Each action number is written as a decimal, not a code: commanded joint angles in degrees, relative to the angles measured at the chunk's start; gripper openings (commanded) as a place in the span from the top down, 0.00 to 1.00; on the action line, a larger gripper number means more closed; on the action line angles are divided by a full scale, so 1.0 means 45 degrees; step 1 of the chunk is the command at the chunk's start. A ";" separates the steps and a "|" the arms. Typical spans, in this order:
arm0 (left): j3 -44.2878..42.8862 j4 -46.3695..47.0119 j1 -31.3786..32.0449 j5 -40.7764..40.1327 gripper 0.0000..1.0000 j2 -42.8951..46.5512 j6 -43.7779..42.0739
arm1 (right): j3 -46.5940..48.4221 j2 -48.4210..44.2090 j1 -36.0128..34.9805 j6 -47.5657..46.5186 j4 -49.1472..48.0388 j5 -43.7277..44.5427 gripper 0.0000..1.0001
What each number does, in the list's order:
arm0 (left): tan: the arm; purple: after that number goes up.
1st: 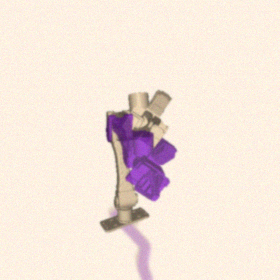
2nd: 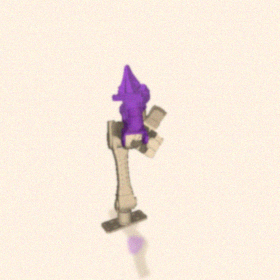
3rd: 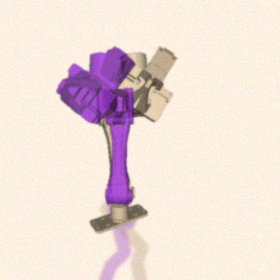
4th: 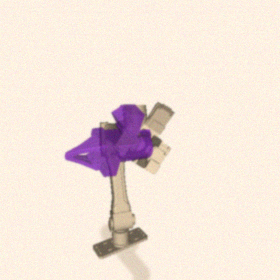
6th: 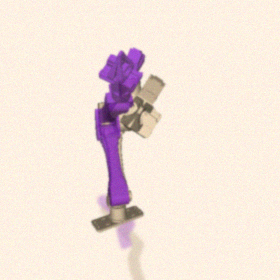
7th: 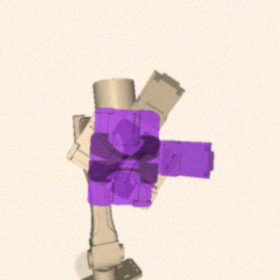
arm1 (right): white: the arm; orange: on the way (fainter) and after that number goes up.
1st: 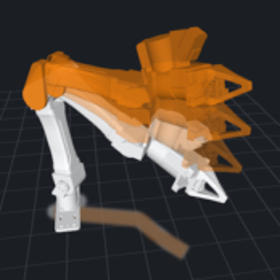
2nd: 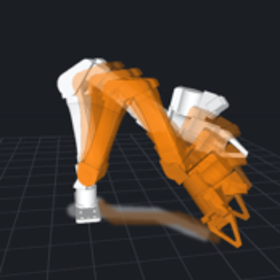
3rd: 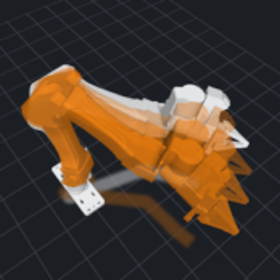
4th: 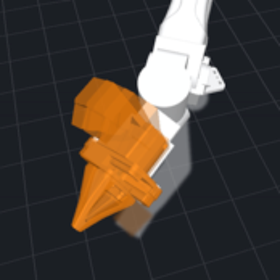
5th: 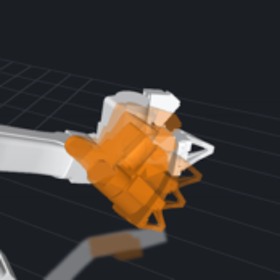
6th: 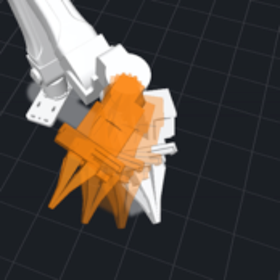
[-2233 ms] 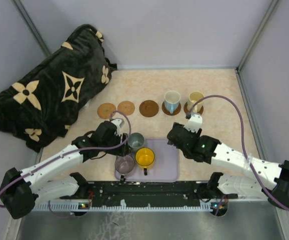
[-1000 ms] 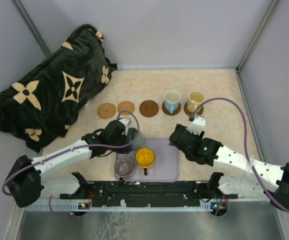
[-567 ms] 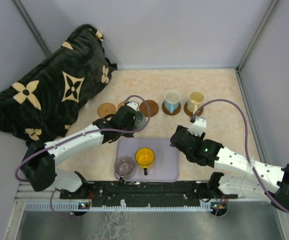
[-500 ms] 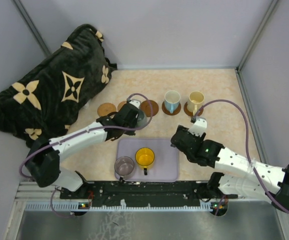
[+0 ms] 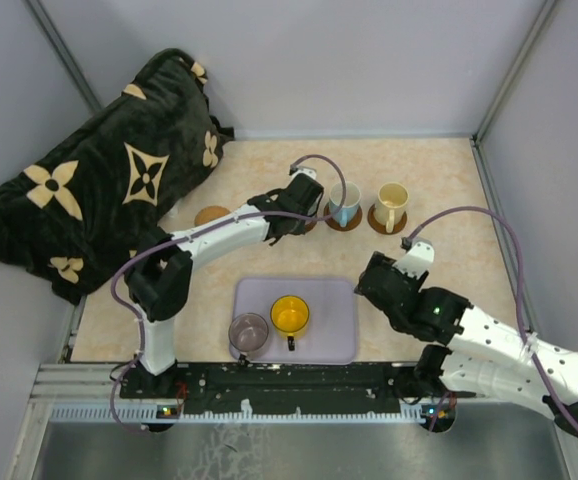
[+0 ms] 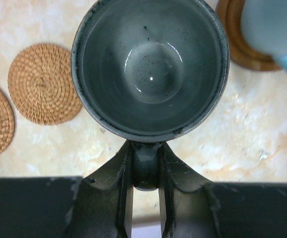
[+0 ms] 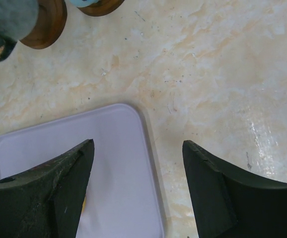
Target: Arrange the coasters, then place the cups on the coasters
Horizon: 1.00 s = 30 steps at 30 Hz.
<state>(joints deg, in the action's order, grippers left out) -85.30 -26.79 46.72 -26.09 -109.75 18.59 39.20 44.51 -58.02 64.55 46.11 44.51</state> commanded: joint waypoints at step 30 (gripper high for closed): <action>-0.3160 -0.1546 -0.0563 -0.0707 1.00 -0.1750 0.2069 | -0.0315 0.0001 -0.0100 -0.0125 -0.0344 0.0227 0.27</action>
<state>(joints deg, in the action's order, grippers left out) -99.35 -36.97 44.64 -27.79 -119.68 27.14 37.80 44.21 -58.02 63.51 46.26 44.29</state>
